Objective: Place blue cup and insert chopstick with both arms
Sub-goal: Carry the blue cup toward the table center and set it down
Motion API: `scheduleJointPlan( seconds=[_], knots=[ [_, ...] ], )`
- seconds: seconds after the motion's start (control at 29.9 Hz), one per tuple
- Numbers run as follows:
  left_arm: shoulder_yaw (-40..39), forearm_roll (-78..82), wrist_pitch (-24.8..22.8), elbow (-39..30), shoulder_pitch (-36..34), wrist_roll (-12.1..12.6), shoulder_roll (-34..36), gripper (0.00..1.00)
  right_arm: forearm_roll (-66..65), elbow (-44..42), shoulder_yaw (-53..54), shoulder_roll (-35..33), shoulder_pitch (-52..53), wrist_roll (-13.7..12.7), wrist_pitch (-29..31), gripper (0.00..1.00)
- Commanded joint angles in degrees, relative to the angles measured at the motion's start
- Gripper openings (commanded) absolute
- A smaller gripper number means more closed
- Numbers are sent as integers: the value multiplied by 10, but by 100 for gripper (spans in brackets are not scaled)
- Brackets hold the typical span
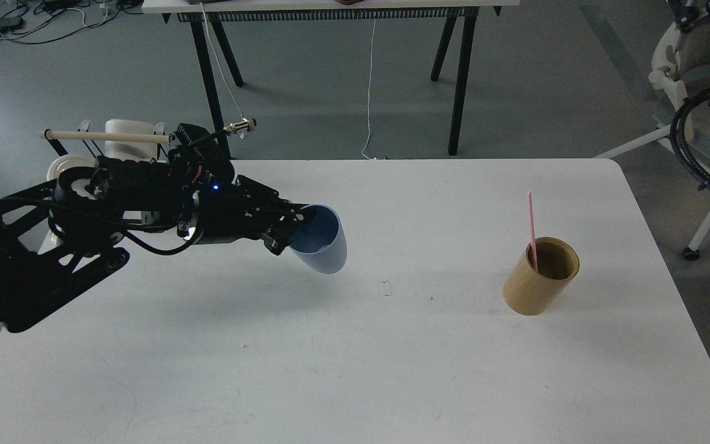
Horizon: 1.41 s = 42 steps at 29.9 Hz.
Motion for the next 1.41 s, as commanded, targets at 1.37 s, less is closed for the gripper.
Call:
scheduleJointPlan(
  seconds=[1.37],
  knots=[
    [120,9,0,144,16,29,-154,6,0,4,-11,10,2,1,-18,99]
  ],
)
